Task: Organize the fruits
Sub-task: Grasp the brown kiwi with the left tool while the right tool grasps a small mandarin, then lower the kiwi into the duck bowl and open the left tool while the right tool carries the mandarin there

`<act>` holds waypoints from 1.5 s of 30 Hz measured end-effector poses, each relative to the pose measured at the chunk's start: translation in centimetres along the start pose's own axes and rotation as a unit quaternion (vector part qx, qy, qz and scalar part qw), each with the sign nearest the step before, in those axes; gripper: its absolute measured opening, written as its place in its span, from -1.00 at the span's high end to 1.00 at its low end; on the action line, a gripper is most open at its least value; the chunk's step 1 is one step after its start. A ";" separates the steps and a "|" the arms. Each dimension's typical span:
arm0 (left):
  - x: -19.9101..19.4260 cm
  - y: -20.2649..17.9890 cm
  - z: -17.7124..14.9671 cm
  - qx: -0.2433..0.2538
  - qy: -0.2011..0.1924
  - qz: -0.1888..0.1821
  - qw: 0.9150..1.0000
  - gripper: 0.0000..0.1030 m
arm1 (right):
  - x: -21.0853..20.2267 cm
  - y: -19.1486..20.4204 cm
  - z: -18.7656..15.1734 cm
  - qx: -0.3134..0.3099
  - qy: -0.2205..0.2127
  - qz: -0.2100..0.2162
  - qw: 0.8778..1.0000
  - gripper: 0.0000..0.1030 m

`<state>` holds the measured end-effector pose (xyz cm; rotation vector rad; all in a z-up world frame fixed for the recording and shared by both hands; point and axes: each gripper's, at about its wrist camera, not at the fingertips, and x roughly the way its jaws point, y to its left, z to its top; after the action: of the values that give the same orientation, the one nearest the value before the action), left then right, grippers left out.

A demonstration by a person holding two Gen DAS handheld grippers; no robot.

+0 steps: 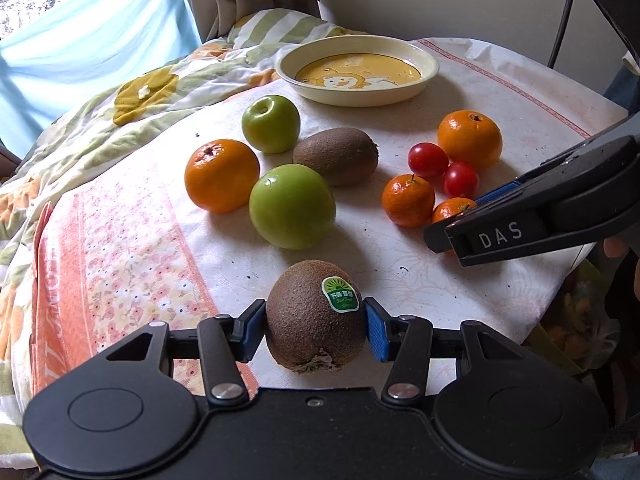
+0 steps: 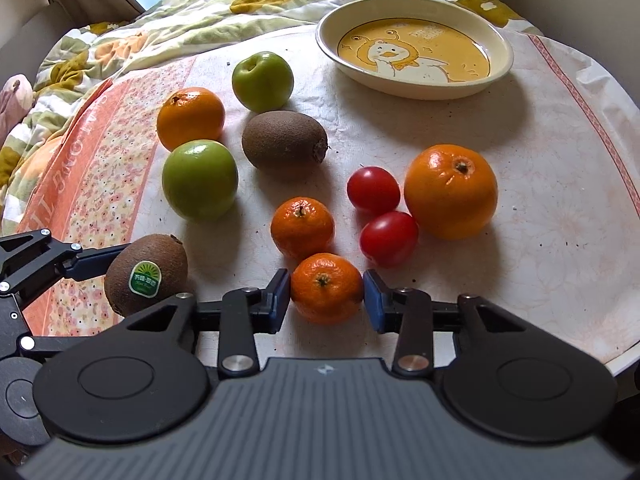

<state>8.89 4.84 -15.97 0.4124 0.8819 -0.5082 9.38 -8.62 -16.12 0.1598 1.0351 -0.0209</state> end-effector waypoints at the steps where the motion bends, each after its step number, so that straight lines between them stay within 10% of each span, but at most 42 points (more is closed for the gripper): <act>1: -0.1 0.1 0.0 -0.002 -0.001 0.000 1.000 -0.08 | -0.1 0.0 0.0 0.000 0.000 -0.002 1.000 -0.05; 27: -9.4 0.9 10.4 -0.060 -0.134 0.043 0.988 -0.08 | -12.0 -4.2 8.8 0.015 -0.117 -0.003 0.993 -0.05; 45: 2.2 -1.7 24.2 -0.100 -0.118 0.058 0.986 -0.08 | -3.4 -15.4 22.2 -0.029 -0.092 0.043 0.994 -0.05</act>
<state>24.07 -10.08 -4.12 0.2124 0.6678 -0.3489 25.13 -27.17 -3.96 0.1471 0.8440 0.0724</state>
